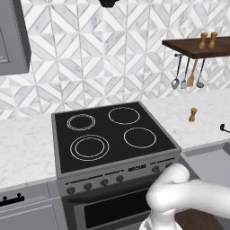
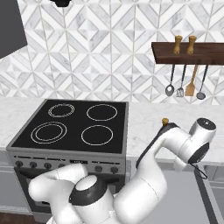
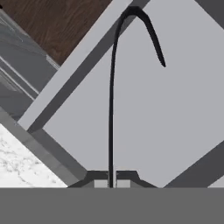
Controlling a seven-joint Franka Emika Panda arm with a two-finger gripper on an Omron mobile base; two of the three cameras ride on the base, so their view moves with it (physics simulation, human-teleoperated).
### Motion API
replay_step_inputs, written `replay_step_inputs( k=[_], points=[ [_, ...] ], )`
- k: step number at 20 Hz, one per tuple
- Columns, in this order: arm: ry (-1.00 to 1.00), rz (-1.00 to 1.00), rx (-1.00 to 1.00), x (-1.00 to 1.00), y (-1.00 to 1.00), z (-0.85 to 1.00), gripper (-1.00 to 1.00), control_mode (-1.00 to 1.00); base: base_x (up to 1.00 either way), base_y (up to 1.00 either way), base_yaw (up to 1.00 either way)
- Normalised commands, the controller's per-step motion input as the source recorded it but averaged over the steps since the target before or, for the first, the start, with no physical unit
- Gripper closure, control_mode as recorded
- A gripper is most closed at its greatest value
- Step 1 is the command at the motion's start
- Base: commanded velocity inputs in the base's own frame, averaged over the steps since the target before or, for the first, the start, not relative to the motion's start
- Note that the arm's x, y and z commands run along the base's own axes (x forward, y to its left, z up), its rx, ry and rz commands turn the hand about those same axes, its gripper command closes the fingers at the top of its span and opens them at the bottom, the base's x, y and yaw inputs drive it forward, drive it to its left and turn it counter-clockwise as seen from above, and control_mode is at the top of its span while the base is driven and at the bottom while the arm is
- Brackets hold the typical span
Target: Pick the ladle from the drawer and place it on the counter.
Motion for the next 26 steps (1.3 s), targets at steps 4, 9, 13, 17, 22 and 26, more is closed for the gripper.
replay_step_inputs(
  k=[4,9,13,17,22,26],
  points=[
    [0.05,0.00,0.00,0.96,0.83,0.40,1.00,-1.00,0.00,0.00,0.00],
    [0.00,0.11,0.01,0.40,0.71,-0.25,1.00,-1.00,0.00,0.00,0.00],
    [0.00,0.12,0.00,0.29,0.66,-0.41,1.00,-1.00,0.00,0.00,0.00],
    [-0.06,0.05,-0.01,0.65,0.50,-0.28,1.00,-1.00,0.00,0.00,0.00],
    [-0.20,0.01,-0.15,0.65,0.11,-0.37,1.00,-1.00,0.00,0.00,0.00],
    [-0.13,0.00,-0.14,0.50,0.00,-0.21,-1.00,-1.00,0.00,0.00,0.00]
  ],
)
